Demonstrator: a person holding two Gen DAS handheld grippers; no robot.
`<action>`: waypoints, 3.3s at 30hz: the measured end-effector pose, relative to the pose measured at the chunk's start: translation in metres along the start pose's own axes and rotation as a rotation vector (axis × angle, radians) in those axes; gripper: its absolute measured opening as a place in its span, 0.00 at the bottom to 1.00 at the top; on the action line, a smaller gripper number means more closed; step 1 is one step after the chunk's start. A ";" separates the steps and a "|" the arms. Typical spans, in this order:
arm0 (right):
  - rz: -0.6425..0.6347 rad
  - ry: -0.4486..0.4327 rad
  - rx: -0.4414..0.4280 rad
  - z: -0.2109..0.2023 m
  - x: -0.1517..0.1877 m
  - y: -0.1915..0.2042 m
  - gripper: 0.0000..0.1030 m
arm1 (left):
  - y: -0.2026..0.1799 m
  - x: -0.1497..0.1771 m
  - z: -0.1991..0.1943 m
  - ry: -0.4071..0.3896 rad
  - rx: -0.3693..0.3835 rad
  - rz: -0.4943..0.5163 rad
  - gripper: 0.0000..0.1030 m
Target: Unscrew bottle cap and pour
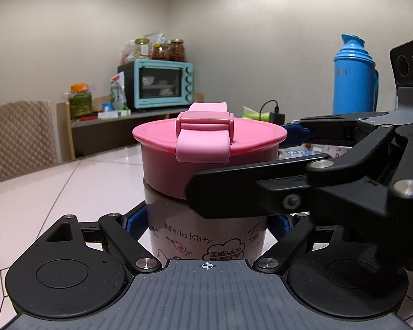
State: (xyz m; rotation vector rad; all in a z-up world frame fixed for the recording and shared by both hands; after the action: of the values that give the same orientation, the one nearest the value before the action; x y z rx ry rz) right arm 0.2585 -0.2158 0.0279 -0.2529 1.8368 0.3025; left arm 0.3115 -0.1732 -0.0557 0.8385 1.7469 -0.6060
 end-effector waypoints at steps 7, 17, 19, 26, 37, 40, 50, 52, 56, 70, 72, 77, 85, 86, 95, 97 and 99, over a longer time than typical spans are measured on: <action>0.027 -0.014 0.049 0.003 0.002 0.004 0.89 | 0.000 0.000 0.000 0.000 0.000 0.000 0.87; 0.000 -0.025 0.034 0.002 0.005 0.004 0.82 | 0.000 0.000 0.000 -0.001 0.000 0.002 0.87; -0.016 -0.021 0.003 0.001 0.004 0.001 0.82 | 0.000 0.000 0.000 -0.001 -0.001 0.006 0.87; -0.117 -0.006 -0.300 0.004 0.001 -0.023 0.82 | 0.001 -0.001 0.001 0.000 -0.001 0.001 0.87; -0.186 0.042 -0.612 0.011 -0.013 -0.042 0.82 | 0.007 -0.001 0.002 -0.001 0.002 -0.001 0.87; -0.165 0.061 -0.577 0.010 -0.014 -0.041 0.99 | 0.008 -0.001 0.003 -0.001 0.002 -0.002 0.87; -0.100 0.045 -0.287 -0.020 -0.007 -0.021 1.00 | 0.009 -0.002 0.005 -0.001 0.001 -0.001 0.87; -0.056 0.024 -0.235 -0.026 -0.008 -0.020 1.00 | 0.011 -0.002 0.006 -0.001 0.000 -0.001 0.87; -0.002 -0.010 -0.121 -0.033 -0.004 -0.014 1.00 | 0.012 -0.002 0.007 -0.001 -0.001 -0.001 0.87; -0.001 -0.039 0.046 -0.011 0.003 0.001 1.00 | 0.014 -0.001 0.008 -0.001 -0.001 0.000 0.87; 0.004 -0.039 0.052 -0.010 0.003 0.001 1.00 | 0.014 -0.001 0.008 -0.001 -0.001 0.000 0.87; 0.012 -0.043 0.064 -0.008 0.004 0.000 0.97 | 0.014 -0.001 0.008 -0.002 -0.002 0.001 0.87; 0.010 -0.040 0.074 -0.005 0.004 0.005 0.95 | 0.013 -0.001 0.008 -0.002 -0.002 0.001 0.87; 0.010 -0.040 0.074 -0.005 0.004 0.007 0.94 | 0.014 -0.001 0.008 -0.001 -0.002 0.000 0.87; 0.014 -0.035 0.077 -0.003 0.003 0.013 0.84 | 0.013 -0.001 0.008 -0.002 -0.002 0.000 0.87; 0.010 -0.035 0.074 -0.003 0.003 0.014 0.83 | 0.013 -0.001 0.008 -0.002 -0.002 0.000 0.87; 0.008 -0.034 0.073 -0.003 0.003 0.014 0.83 | 0.013 -0.001 0.008 -0.001 -0.002 0.001 0.87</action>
State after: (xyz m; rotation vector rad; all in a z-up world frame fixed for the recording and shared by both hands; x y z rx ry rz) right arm 0.2498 -0.2037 0.0266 -0.1892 1.8116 0.2432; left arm 0.3266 -0.1712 -0.0575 0.8372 1.7454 -0.6033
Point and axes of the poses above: each gripper's, at about its wrist camera, not at the fingertips, and z roughly the way its jaws point, y to its left, x to its underside, the point moved 8 cm from there along z, roughly the way its jaws point
